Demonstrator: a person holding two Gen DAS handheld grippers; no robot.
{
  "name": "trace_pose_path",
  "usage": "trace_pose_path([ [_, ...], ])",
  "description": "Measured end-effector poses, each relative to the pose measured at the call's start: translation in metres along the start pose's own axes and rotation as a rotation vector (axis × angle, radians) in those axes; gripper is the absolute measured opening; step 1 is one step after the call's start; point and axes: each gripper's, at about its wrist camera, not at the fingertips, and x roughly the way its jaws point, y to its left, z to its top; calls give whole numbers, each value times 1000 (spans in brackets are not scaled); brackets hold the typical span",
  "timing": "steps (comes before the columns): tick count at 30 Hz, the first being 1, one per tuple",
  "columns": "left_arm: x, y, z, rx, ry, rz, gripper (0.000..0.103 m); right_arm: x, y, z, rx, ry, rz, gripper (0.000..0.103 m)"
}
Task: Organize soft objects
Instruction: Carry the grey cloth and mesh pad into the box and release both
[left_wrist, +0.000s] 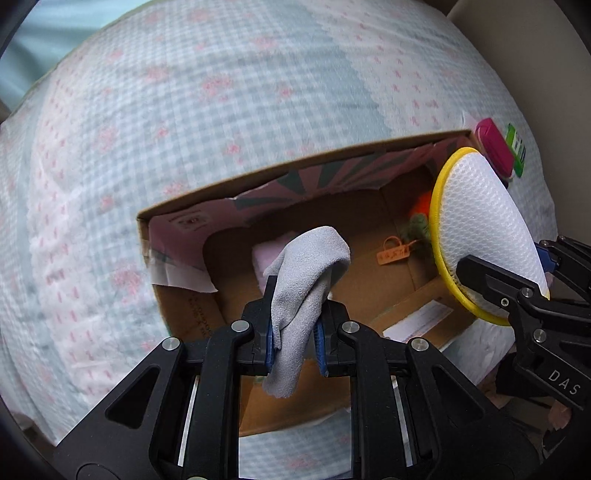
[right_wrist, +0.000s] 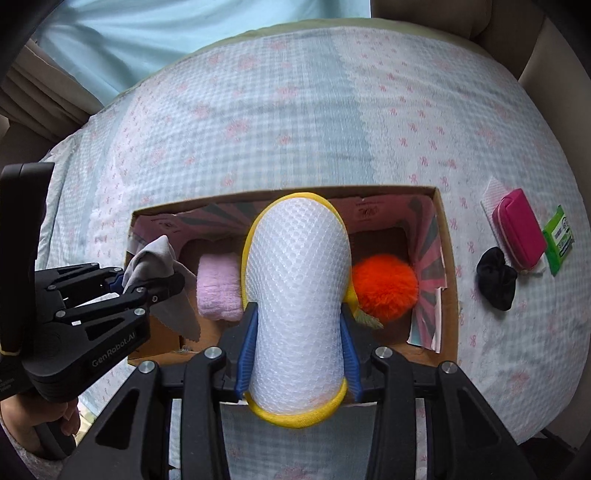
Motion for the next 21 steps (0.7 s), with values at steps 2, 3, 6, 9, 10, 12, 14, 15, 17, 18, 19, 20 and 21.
trace_pose_path([
  [2,14,-4,0,8,30,22,14,11,-3,-1,18,26,9,37],
  [3,17,-5,0,7,34,16,14,13,-4,-1,30,26,16,38],
  [6,29,-10,-1,35,69,26,14,18,-8,0,43,47,23,41],
  [9,37,-14,-4,74,87,60,23,20,-11,6,51,31,1,52],
  [10,37,-15,-5,82,84,72,54,20,-12,8,51,24,-3,65],
  [12,35,-16,-6,93,64,70,101,21,-15,12,55,1,-2,91],
  [14,30,-16,-8,85,36,43,103,24,-17,15,52,-5,-7,103],
  [15,28,-17,-9,80,30,33,103,26,-18,17,44,1,-15,102],
  [17,30,-17,-12,73,32,23,103,29,-19,17,24,14,-35,103],
  [18,32,-18,-13,73,38,26,103,30,-18,17,19,16,-40,103],
  [19,33,-19,-14,73,43,24,103,31,-19,16,18,18,-41,103],
  [20,34,-19,-15,73,45,22,103,30,-19,15,20,21,-39,103],
  [21,34,-20,-16,72,47,24,103,29,-19,14,20,22,-37,103],
])
